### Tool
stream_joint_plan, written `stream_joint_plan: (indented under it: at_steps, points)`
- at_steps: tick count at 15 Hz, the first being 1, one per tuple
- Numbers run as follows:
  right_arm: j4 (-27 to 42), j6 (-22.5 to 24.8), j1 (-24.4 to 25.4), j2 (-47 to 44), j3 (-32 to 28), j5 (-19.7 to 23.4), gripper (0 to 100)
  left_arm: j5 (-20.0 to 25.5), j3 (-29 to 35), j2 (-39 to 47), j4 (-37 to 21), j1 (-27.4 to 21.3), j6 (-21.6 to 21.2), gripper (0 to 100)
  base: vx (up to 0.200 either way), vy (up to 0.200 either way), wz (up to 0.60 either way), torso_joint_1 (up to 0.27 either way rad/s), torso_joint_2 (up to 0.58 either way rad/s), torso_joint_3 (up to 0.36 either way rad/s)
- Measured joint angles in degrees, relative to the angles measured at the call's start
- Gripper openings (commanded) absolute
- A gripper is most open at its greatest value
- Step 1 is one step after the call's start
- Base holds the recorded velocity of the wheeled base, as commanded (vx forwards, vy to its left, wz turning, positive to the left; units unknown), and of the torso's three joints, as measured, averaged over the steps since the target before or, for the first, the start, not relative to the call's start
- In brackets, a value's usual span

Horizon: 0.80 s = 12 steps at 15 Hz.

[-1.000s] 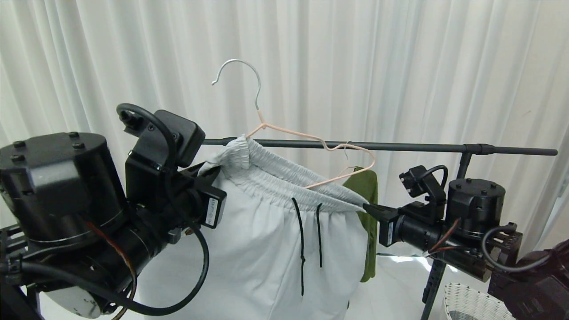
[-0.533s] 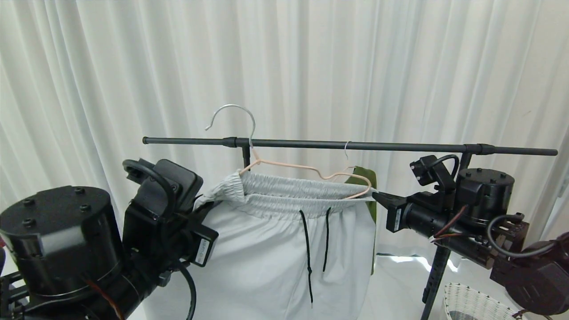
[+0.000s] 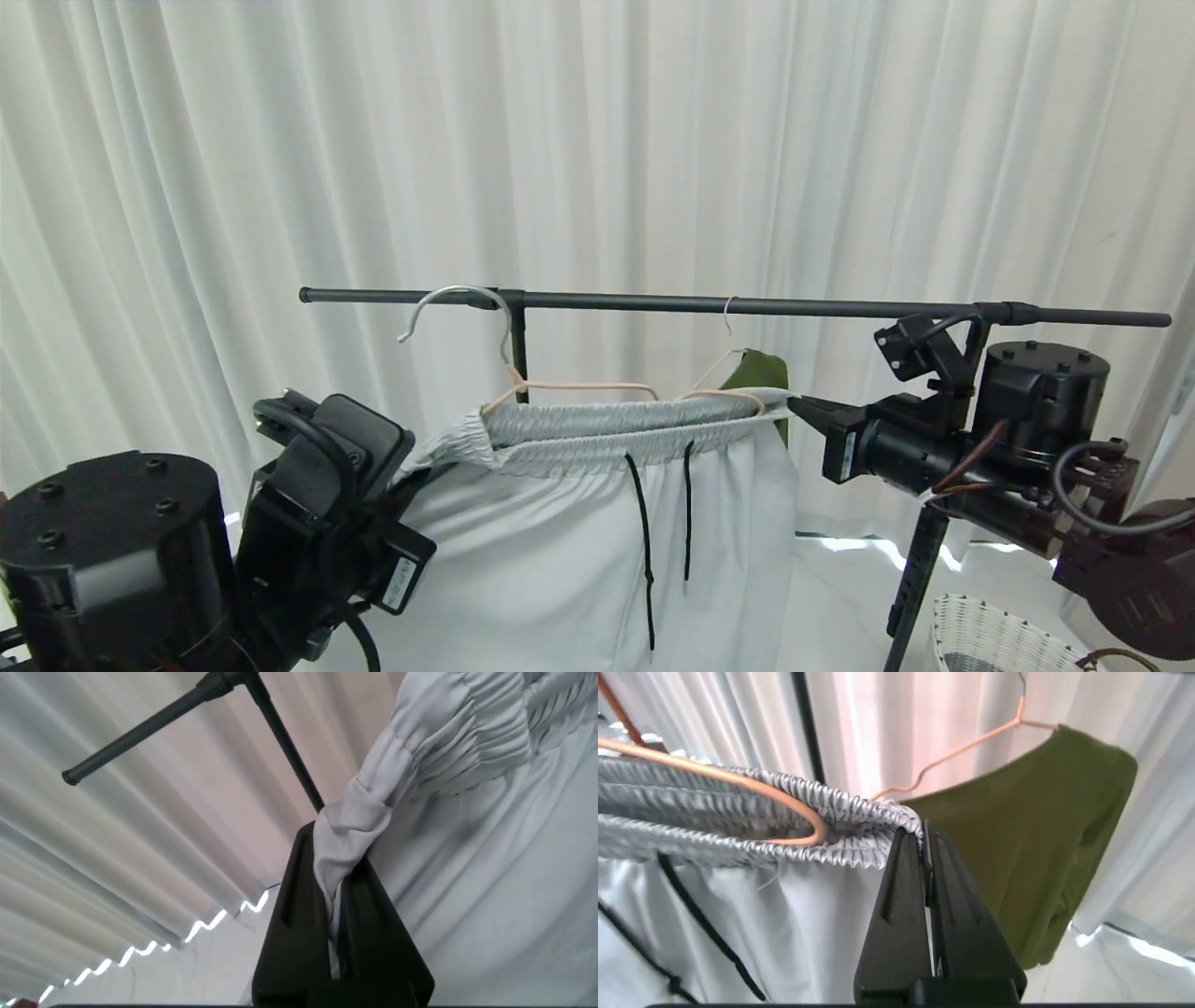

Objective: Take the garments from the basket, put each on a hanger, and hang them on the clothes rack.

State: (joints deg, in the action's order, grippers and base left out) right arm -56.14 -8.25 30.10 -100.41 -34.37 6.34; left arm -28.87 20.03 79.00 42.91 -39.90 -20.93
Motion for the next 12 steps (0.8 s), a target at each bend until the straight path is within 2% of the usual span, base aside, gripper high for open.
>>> stream_joint_plan:
  at_steps: [2,4,7,8,12]
  points:
    - [3.9,0.2,0.0,2.5,-0.2,0.8,0,-0.1,0.6,1.0,0.0,0.0,-0.2,0,0.0,0.0,0.0,0.0,0.0,0.0]
    - [9.2,2.7,0.0,5.5,-0.7,2.3,0,-0.3,1.1,2.3,0.0,0.1,-4.2,0,0.0,0.0,0.0,0.0,0.0,0.0]
    - [11.1,4.0,2.1,9.0,-0.6,2.7,0,-0.4,3.9,4.3,0.0,0.2,-4.6,0,0.0,0.0,0.0,0.0,0.0,0.0]
    - [11.1,4.8,2.7,9.6,-0.5,2.7,100,-0.5,5.2,5.1,-0.1,0.2,-4.6,0,0.0,0.0,0.0,0.0,0.0,0.0]
    - [11.1,7.1,3.0,10.5,-0.5,2.8,100,-0.4,8.3,7.8,0.6,0.2,-3.1,0,0.0,0.0,0.0,0.0,0.0,0.0]
